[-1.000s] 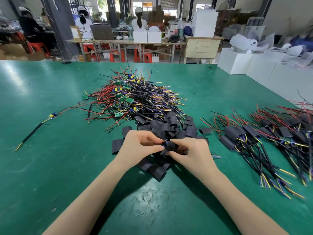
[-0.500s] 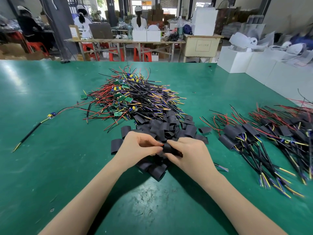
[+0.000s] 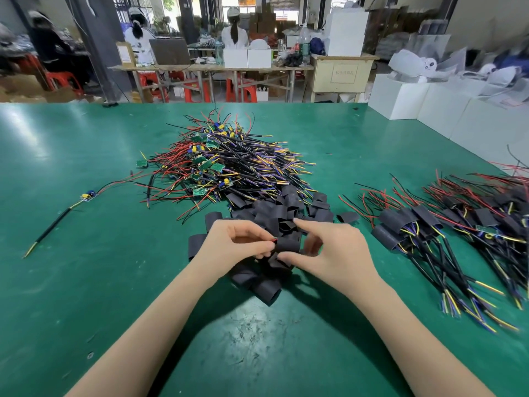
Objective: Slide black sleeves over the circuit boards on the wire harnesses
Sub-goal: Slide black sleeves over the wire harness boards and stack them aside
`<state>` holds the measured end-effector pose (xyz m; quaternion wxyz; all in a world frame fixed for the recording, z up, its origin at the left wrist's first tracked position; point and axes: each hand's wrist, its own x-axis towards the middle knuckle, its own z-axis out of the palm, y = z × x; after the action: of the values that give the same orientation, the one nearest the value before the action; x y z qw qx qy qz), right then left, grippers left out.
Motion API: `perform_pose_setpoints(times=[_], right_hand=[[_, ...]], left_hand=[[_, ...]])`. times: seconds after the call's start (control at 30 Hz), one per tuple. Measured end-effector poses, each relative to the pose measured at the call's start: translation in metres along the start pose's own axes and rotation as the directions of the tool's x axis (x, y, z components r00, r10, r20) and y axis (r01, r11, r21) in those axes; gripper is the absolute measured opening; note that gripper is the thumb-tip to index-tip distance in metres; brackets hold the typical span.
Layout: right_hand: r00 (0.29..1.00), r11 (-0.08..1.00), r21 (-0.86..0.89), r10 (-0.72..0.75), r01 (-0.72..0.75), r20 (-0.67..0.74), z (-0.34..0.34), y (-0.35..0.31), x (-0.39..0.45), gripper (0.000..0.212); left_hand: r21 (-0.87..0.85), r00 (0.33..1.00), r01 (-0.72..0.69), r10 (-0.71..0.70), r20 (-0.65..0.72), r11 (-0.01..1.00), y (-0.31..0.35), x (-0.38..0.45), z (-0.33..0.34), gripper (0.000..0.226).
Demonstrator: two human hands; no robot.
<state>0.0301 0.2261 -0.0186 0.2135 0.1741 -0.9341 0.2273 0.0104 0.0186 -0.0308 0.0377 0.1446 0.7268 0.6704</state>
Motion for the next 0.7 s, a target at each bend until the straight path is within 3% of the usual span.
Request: perform_pose_setpoints(times=[0.07,0.17,0.33,0.5,0.7], right_hand=[[0.994,0.994,-0.086,0.072,-0.065,0.085,-0.002,0.006,0.002,0.052],[0.983,0.996,-0.066,0.07,-0.06,0.169,0.002,0.007,-0.001,0.036],[0.99,0.988,-0.153,0.054,-0.034,0.131,0.012,-0.004,-0.003,0.027],[0.993,0.992,-0.117,0.049,-0.035,0.112,0.015,-0.006,-0.006,0.024],[0.988,0.988,-0.136,-0.055,0.076,0.147,0.008,-0.003,-0.006,0.023]], left_hand=[[-0.02,0.999,-0.002,0.001,-0.053,1.0,0.0,0.001,-0.001,0.014],[-0.019,0.996,0.008,-0.01,-0.091,1.0,-0.001,0.001,0.002,0.014],[0.014,0.994,0.002,-0.001,-0.109,1.0,-0.003,-0.002,0.01,0.014],[0.048,0.995,-0.03,0.035,-0.095,0.998,-0.004,-0.003,0.017,0.021],[0.047,0.995,-0.012,0.017,-0.099,0.999,-0.009,-0.002,0.016,0.027]])
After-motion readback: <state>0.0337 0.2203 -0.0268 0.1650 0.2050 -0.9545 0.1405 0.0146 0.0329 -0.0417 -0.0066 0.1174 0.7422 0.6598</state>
